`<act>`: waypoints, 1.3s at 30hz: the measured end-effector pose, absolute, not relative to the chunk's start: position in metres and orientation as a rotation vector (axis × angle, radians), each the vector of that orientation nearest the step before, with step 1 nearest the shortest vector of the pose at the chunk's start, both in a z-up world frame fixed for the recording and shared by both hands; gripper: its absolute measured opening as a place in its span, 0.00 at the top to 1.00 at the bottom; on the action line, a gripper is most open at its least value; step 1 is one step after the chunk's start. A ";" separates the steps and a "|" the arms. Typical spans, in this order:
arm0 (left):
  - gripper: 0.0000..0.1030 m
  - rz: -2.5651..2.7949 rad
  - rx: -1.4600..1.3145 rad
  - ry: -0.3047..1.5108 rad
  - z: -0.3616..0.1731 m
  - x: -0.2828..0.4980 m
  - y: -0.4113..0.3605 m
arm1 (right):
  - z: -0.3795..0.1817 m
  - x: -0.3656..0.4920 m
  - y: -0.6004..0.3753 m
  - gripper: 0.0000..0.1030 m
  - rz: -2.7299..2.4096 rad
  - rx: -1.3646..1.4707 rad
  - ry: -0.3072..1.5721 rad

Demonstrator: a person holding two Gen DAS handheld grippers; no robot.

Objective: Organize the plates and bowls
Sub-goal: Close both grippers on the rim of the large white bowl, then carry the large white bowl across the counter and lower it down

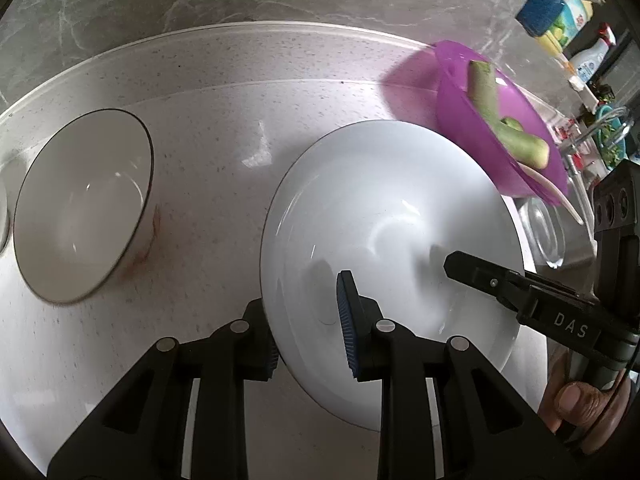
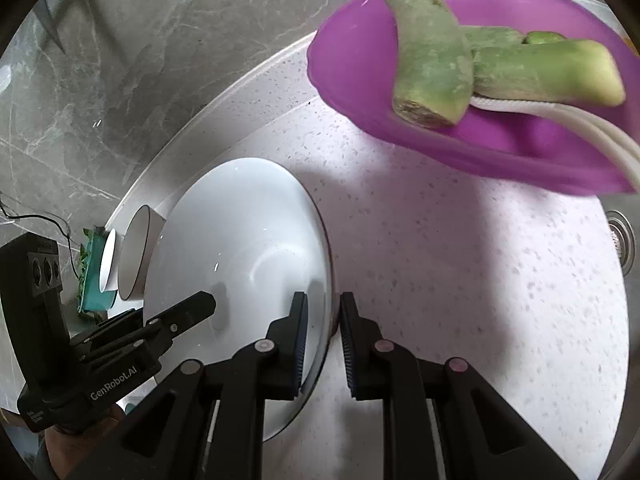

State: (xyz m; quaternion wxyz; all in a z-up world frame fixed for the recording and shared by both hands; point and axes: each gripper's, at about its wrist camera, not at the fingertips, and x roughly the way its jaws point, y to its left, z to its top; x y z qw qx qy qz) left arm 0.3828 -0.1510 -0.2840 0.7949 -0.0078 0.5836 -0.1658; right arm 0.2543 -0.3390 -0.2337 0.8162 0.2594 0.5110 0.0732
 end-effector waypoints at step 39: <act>0.78 -0.189 -0.161 1.147 -0.176 0.179 -0.046 | -0.159 0.169 -0.248 0.82 0.444 0.369 1.072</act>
